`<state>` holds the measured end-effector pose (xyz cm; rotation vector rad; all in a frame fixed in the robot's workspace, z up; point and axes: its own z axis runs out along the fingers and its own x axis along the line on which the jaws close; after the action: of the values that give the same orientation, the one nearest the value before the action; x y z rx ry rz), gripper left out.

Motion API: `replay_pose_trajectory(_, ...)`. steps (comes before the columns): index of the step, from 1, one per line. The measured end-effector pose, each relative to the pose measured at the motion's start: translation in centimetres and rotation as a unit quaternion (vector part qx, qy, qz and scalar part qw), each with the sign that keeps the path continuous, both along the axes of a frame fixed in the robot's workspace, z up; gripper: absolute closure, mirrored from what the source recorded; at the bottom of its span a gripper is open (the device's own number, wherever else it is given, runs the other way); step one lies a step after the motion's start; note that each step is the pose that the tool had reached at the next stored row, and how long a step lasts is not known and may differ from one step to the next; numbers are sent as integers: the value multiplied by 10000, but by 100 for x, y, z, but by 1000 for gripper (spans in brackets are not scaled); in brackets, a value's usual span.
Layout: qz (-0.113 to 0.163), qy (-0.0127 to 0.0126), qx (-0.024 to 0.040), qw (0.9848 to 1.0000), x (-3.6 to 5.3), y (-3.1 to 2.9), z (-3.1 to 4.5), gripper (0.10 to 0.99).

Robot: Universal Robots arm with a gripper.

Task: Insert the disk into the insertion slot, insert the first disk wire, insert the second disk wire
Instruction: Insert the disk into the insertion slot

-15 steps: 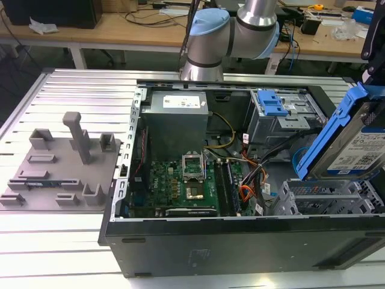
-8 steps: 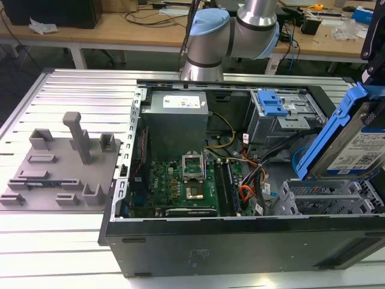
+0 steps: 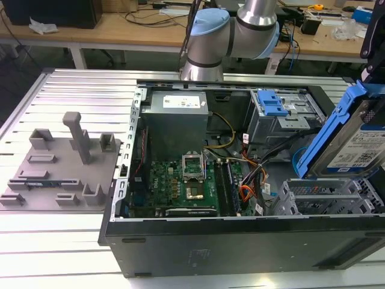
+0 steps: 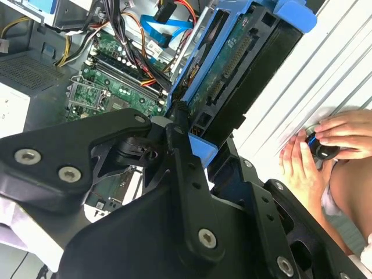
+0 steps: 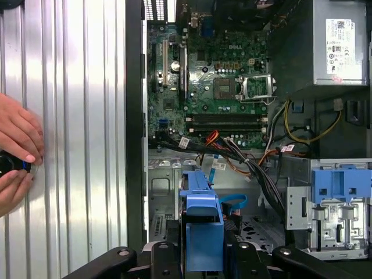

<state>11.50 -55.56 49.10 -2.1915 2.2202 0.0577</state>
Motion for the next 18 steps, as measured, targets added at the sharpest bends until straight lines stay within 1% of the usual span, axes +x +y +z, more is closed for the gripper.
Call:
replay_pose_trajectory(5, 0, 1, 1, 10000, 7, 26, -12, 722)
replay_pose_trajectory(9, 1, 8, 0, 10000, 7, 28, -32, 722)
replay_pose_trajectory(13, 3, 22, 0, 10000, 8, 28, -66, 722)
replay_pose_trajectory(18, 4, 24, -1, 10000, 16, 29, -88, 722)
